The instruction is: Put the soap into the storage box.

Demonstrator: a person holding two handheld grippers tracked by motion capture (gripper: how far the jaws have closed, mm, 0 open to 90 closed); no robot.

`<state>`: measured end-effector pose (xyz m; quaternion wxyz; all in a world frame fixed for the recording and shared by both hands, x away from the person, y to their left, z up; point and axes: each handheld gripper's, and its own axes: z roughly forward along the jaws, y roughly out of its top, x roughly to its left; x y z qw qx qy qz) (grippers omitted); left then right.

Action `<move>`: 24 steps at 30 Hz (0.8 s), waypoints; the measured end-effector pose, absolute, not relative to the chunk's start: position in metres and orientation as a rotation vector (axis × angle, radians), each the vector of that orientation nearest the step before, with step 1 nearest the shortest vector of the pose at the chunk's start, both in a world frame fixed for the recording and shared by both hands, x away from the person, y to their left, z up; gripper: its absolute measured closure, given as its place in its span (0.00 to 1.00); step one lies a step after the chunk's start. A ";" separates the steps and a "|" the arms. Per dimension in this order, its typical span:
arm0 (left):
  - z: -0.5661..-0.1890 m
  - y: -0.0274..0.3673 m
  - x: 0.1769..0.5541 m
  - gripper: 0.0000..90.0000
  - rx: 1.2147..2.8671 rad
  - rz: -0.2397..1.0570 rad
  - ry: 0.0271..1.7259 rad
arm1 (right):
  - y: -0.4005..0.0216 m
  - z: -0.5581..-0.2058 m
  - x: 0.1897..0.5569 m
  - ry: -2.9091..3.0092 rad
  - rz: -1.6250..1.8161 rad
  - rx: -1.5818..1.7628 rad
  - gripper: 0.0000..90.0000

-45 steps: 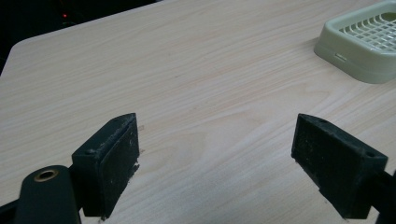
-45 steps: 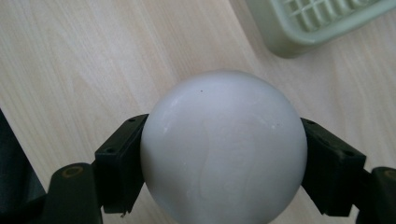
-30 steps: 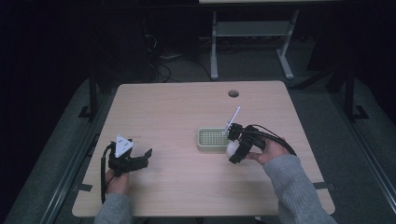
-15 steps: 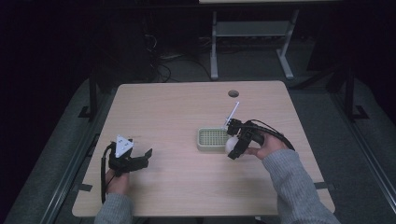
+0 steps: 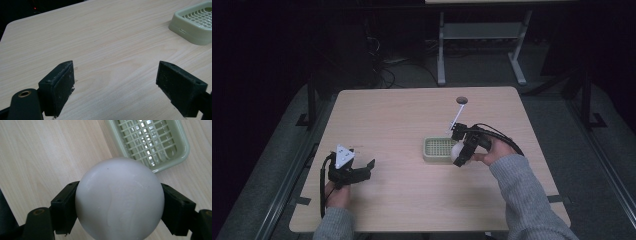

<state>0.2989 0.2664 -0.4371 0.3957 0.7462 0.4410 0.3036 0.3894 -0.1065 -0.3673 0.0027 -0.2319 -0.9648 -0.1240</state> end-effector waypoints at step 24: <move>-0.437 0.266 0.299 0.16 1.891 0.764 1.119 | -0.096 -0.357 0.412 -3.024 -0.388 -0.730 0.26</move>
